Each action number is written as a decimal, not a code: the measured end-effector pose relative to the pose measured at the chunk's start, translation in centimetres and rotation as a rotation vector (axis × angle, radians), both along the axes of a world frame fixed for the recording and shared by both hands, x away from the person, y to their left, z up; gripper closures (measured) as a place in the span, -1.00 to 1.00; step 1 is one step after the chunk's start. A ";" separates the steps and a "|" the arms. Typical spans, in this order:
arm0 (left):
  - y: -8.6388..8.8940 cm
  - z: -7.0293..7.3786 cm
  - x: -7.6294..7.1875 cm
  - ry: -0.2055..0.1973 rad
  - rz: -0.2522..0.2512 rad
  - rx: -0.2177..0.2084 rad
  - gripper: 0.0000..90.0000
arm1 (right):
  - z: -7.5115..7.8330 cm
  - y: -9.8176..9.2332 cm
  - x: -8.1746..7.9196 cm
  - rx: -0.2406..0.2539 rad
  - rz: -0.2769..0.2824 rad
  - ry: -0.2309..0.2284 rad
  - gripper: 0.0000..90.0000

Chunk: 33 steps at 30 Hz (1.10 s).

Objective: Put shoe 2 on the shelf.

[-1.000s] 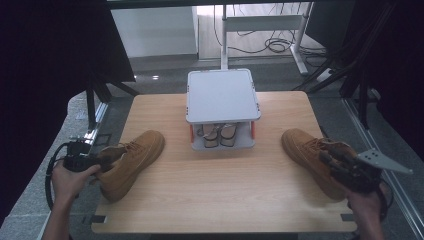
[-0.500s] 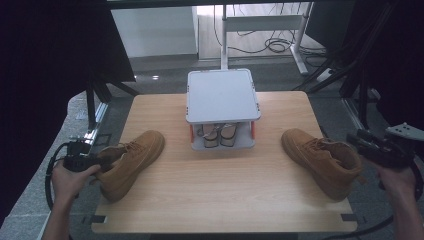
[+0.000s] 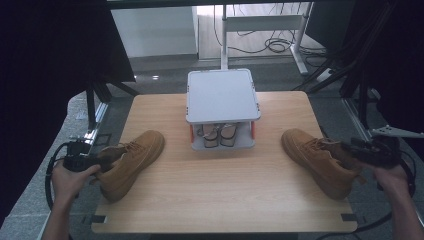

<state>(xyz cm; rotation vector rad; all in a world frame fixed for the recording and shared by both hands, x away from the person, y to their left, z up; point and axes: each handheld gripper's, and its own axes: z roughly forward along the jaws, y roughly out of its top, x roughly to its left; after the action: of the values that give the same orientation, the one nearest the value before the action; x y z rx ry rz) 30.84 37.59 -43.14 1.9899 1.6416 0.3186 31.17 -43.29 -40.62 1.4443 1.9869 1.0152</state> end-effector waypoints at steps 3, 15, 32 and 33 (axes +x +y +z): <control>-0.1 0.0 0.0 0.002 -0.005 0.009 0.61 | -0.5 0.0 0.4 -0.026 0.019 0.046 0.24; -0.1 0.1 0.1 0.006 -0.019 0.013 0.54 | -1.7 0.8 2.2 -0.098 0.025 0.194 0.56; -0.7 0.3 0.4 0.037 -0.031 0.077 0.69 | -2.3 1.4 2.1 -0.107 -0.021 0.154 0.73; -0.9 0.3 0.3 0.026 -0.034 0.095 0.70 | -2.3 1.4 2.0 -0.112 -0.021 0.146 0.74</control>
<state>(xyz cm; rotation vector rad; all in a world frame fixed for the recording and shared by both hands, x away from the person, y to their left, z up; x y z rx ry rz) 31.09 36.66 -42.85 2.0982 1.6346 0.3654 33.14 -41.84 -42.90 1.5129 2.0898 0.7964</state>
